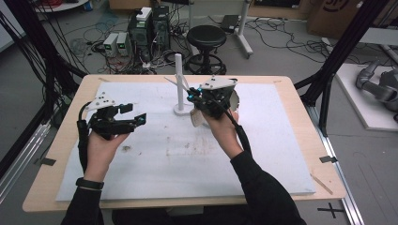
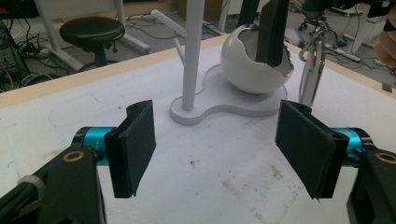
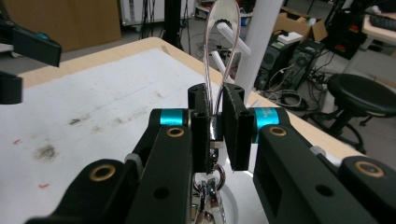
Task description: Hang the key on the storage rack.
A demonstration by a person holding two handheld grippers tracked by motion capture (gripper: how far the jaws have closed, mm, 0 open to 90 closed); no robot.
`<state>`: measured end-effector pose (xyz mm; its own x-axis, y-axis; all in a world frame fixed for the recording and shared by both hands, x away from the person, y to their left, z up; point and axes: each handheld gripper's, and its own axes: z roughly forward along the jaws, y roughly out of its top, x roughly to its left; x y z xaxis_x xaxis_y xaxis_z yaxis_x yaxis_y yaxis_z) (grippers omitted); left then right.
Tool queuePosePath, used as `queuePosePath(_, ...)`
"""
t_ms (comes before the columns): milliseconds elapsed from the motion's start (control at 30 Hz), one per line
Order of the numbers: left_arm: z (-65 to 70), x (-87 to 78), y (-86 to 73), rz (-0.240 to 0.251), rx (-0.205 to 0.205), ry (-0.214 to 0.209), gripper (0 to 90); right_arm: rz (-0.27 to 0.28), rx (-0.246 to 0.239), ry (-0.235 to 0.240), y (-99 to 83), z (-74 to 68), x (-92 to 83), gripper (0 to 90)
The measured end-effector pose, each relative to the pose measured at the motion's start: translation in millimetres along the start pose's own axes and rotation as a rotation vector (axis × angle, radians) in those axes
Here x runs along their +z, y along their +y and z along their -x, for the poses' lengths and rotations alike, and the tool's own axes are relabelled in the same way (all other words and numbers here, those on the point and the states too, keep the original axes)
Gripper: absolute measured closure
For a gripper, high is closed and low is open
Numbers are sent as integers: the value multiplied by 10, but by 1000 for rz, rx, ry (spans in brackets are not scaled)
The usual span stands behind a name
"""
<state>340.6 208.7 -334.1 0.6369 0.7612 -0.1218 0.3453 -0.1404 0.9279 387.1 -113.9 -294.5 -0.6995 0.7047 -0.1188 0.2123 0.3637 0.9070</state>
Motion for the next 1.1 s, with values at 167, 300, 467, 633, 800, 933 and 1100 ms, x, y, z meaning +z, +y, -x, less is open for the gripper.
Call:
queuePosePath(167, -10, -21, -11, 0, -3, 2, 287, -3, -25, -24, 66, -42, 112, 829)
queuePosePath(300, -18, -37, -21, -1, -5, 1, 287, -17, -26, -42, 63, -30, 201, 829)
queuePosePath(467, -25, -50, -31, -3, -4, 5, 287, -26, -30, -53, 46, -3, 266, 827)
queuePosePath(633, -19, -55, -38, -6, -5, 6, 287, -27, -27, -50, 41, 3, 303, 820)
queuePosePath(800, -24, -61, -44, -6, -6, 7, 287, -22, -30, -45, 68, -2, 312, 820)
queuePosePath(933, -26, -61, -44, -6, -6, 5, 286, -21, -28, -48, 70, -3, 325, 818)
queuePosePath(1100, -25, -41, -23, -2, -5, 1, 287, -18, -34, -50, 81, -12, 274, 791)
